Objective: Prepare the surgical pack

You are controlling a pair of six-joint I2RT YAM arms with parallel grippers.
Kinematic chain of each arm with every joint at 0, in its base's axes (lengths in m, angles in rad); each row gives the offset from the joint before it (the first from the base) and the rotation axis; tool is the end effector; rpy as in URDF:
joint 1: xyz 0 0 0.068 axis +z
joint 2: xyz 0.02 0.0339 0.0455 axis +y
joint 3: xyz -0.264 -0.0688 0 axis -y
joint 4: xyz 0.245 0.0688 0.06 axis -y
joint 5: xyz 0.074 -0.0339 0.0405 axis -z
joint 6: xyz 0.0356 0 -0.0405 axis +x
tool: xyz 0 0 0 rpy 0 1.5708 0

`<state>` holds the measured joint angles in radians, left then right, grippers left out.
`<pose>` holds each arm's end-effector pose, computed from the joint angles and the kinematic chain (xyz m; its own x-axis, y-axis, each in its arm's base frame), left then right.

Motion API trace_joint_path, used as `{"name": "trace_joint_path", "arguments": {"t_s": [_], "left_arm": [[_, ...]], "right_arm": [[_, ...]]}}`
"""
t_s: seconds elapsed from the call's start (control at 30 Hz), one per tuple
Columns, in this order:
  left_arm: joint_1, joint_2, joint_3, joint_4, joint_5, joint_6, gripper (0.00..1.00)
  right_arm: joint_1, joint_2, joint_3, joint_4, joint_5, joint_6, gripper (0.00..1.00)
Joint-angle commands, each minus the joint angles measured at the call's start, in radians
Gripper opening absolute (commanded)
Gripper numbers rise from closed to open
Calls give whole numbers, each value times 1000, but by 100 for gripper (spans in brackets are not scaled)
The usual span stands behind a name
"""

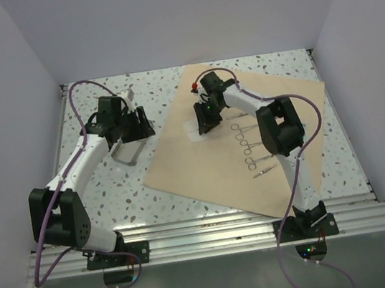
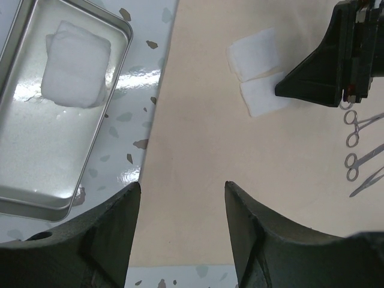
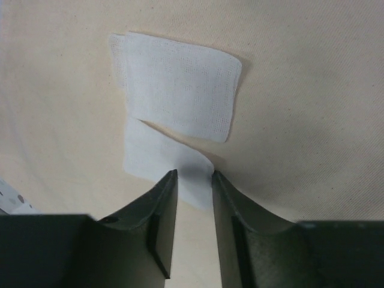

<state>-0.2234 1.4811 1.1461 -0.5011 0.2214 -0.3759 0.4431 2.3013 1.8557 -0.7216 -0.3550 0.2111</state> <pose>0.3107 -0.0786 0.2719 -0.8051 -0.1844 -0.5637 0.0689 0.9149 -0.3977 0.4331 0.2192 0.1599 -0.9225 -0.2203 -0.3170 -0.3396 0.8537 0.3949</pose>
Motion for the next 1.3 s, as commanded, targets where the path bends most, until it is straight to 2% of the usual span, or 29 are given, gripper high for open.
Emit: {"name": "trace_joint_path", "arguments": {"t_s": [0.0,0.17,0.27,0.6,0.83,1.07,1.27], "left_arm": [[2,-8,-3,47,21,-11,62],[1,-8,-11,53,26,-11,62],[2,-5,-14,53,32,-9,62],[2,2,-16,58,41,-3,62],[2,13,-11,61,55,-1,62],[2,13,-8,50,56,3,62],[2,7,-14,44,53,6,62]], "right_arm": [[2,20,40,-33,17,-44,27],[2,9,48,-38,30,-45,7],[3,-9,46,-36,30,-36,0],[39,-135,46,-24,-30,-27,0],[62,-138,138,-67,-45,-22,0],[65,-73,240,-62,-59,2,0],[62,56,404,-145,-58,-33,0]]}}
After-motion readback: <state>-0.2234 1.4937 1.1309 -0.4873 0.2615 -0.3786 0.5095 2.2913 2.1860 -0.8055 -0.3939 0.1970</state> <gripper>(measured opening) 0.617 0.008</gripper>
